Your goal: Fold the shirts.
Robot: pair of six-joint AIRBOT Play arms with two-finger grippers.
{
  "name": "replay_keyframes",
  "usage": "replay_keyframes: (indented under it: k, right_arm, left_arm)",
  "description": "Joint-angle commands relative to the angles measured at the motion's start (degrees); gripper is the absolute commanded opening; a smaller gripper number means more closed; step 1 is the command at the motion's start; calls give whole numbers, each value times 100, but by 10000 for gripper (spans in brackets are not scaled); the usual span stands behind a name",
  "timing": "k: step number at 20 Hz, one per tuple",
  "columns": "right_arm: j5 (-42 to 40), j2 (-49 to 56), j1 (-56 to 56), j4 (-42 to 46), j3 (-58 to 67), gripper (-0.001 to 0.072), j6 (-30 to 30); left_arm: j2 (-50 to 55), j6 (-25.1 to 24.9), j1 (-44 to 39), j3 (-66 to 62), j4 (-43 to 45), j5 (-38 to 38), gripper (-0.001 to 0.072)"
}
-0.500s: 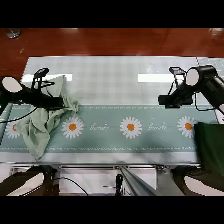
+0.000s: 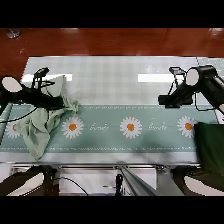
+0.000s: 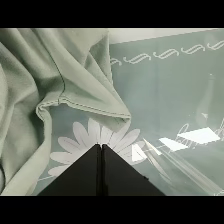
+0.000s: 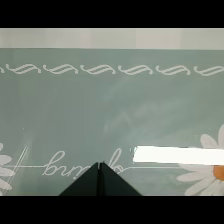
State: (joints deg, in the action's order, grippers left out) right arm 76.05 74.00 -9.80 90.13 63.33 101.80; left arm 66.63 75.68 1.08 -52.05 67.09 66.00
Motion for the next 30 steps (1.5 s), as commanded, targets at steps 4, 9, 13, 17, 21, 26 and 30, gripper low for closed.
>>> replay_keyframes:
  k: [4, 9, 13, 17, 21, 26, 30]
  right_arm:
    - [-472, 0, -7, -26, 0, 21, 2]
    - [-1335, 24, 120, 267, 0, 640, 52]
    - [-1117, 24, 140, 358, 0, 637, -201]
    - [-1174, 24, 136, 251, 0, 637, -175]
    - [-1180, 22, 136, 66, 0, 635, -175]
    - [-1056, -136, 142, 44, 249, 635, -177]
    - [-1040, -901, 142, 44, 796, 634, -151]
  left_arm:
    - [7, 48, 0, 2, 37, -407, 148]
    - [13, 66, 125, -273, 1193, -2273, 699]
    - [186, 715, 774, -413, 1971, -3794, 699]
    - [1165, 973, 1075, -413, 1974, -2830, 698]
    - [1764, 1971, 1069, -428, 1910, -1958, 695]
    - [1814, 494, 1069, -1266, 743, -267, 23]
    - [798, -313, 1067, -2503, -1587, -166, 23]
